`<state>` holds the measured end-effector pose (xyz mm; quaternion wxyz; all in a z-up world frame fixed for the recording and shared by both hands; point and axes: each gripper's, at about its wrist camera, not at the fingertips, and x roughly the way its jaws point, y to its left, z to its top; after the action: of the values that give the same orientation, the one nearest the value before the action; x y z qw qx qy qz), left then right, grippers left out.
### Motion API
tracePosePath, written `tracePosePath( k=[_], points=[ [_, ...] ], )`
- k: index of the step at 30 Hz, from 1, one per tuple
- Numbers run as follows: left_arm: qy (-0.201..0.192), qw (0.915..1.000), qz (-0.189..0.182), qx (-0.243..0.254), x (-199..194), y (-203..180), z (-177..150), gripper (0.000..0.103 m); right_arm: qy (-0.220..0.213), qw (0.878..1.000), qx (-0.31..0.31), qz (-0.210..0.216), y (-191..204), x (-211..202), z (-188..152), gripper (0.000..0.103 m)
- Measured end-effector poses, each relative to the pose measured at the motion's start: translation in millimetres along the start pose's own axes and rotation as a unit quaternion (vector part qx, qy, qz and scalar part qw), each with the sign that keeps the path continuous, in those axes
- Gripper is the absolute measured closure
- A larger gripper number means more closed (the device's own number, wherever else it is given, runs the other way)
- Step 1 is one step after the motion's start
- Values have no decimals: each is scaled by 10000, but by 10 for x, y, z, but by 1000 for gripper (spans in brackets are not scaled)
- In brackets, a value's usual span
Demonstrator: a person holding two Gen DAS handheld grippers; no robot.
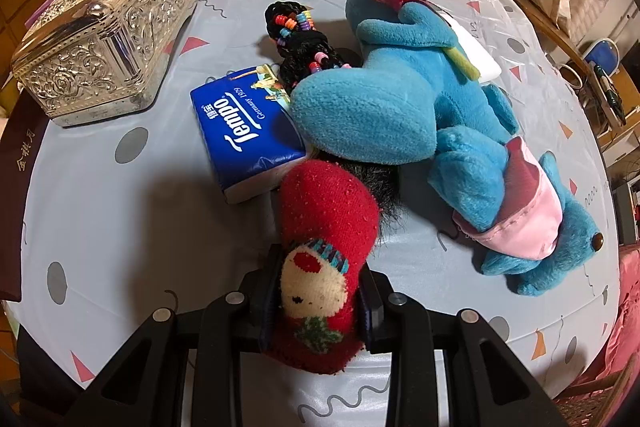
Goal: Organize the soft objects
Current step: 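Carry the pink roll into the gold tray with the left tool while the right tool holds the red sock, then carry the red plush sock into the gold tray and open the right tool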
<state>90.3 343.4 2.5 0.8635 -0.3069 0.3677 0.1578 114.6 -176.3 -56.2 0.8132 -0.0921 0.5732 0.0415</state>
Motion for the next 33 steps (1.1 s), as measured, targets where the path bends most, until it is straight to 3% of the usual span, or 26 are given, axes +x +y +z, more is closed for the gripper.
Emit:
tracePosePath(
  k=[4,12,24,33],
  points=[
    [-151,9992,101,369,-188,-94,-130,31,-4,10000,-7,-6,1,-1,-3,71],
    [-356,9912,401,1209,-560,-404,-716,18,-16,10000,9,-27,6,-26,-35,72],
    [-367,9874,358,1499,-761,-655,-1058,5,51,9978,437,499,170,-230,-277,74],
    [-442,9848,500,1605,-798,-659,-1099,3,-597,9919,-11,1125,576,-785,-345,74]
  ],
)
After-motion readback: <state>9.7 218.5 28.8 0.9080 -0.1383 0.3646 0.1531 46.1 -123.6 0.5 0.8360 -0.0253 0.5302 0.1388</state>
